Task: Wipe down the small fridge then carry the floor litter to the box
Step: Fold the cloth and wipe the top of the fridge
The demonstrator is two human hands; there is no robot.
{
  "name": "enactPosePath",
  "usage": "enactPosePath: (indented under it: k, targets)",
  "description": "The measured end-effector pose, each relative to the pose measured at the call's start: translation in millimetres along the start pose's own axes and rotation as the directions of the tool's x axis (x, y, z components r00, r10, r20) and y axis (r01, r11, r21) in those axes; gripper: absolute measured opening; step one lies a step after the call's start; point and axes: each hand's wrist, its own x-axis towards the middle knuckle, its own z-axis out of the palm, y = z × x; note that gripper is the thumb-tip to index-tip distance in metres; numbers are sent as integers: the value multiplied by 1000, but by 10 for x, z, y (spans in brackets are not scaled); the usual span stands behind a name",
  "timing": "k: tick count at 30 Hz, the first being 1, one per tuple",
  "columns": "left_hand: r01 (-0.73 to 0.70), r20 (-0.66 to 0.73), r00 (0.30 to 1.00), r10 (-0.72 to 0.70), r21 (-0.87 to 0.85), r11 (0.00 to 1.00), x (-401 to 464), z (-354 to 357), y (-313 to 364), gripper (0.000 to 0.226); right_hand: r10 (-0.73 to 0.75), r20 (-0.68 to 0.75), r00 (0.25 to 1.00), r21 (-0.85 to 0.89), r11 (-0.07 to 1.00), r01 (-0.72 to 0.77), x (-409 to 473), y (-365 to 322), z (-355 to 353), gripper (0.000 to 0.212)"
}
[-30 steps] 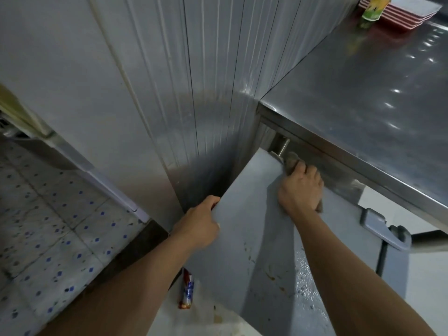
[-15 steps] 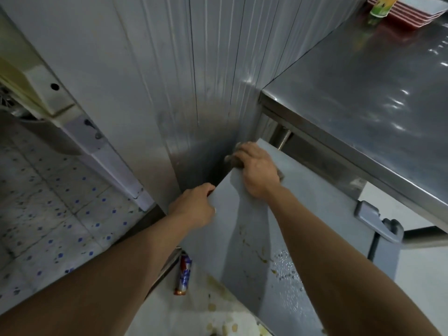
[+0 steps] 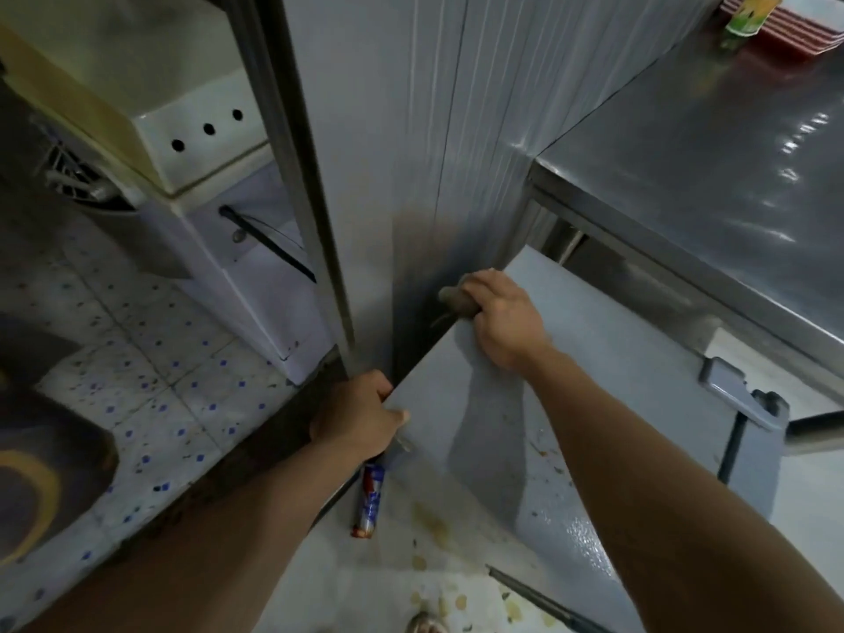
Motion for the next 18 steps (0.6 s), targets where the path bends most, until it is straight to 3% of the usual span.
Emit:
enactPosePath:
  k: [3,6,9,13,15,18]
  targets:
    - [16,9,1000,-16,-43,999,-21,9,-45,26,37,5,999,-89,995,-37,-74,-110,82,44]
    - [84,10,996,-84,-148,985,-37,-53,-96,41,-18,-4,1000,-82,997,18,-410,-364,184,51]
    - [113,15,994,-112,-208,972,-69,-163,-175,24,-74,18,997,-109,991,76,-690,-644,287,48]
    - [86,15,996,-85,-66,994,-177,-288,-184,16,-183,83,980,-165,967,195,-834,-949,433,40]
    - [51,-6,999,-51,32,998,-204,-311,-177,35,-203,101,974,-167,962,217,-868,-1012,436,40]
    - [49,-4,999,-49,27,998,-227,-336,-157,52,-245,150,958,-214,938,273,-978,-1031,437,50]
